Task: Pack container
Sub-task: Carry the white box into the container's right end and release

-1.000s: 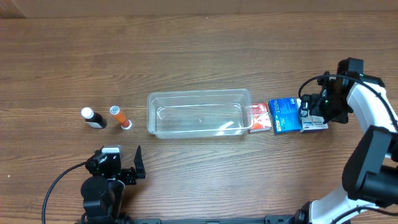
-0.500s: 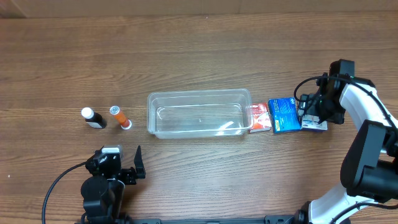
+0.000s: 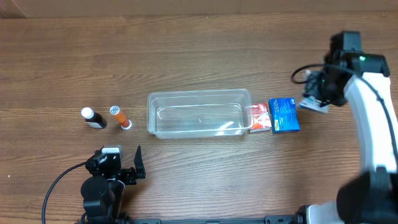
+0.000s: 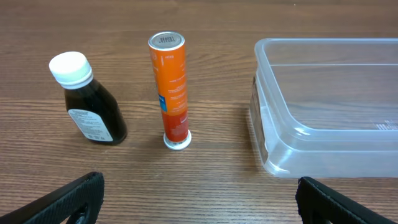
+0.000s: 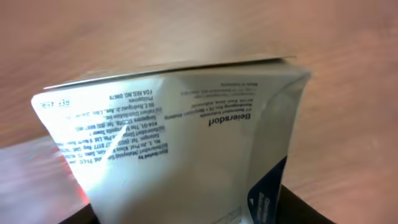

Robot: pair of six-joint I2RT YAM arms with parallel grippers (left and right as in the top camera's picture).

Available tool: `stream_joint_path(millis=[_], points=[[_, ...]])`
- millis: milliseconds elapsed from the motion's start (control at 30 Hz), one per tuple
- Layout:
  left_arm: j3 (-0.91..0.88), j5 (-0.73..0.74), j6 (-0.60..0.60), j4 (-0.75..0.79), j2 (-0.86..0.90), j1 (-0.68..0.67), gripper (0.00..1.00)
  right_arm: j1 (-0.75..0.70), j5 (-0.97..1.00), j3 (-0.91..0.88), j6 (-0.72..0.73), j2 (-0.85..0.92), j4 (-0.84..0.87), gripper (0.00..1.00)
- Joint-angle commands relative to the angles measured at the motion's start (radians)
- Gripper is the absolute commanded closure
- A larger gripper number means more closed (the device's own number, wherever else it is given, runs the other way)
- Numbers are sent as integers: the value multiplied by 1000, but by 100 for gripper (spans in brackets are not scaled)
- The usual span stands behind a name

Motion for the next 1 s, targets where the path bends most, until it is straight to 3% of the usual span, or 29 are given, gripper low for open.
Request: stream_joint_path(millis=[0,167,267,500,700,867,967], points=[[-4,-6,-14,6,-10,-4,0,206,-47,28,93,-81,-8,41],[-4,-6,-14,6,-10,-4,0,492,-33,25,240,-44,67,41],[-4,-6,-14,6,-11,-4,0,577,37,2,342,-5,102,41],[-4,-6,-14,6,-10,-4,0,582,25,-39,384,162,153,41],[-4,-6,-14,6,-10,-4,0,582,40,-63,407,194,146,40],[-4,-6,-14,6,-11,-4,0,586,49,-82,346,193,195,23],[-4,-6,-14,6,-11,-4,0,586,90,-48,345,187,179,22]])
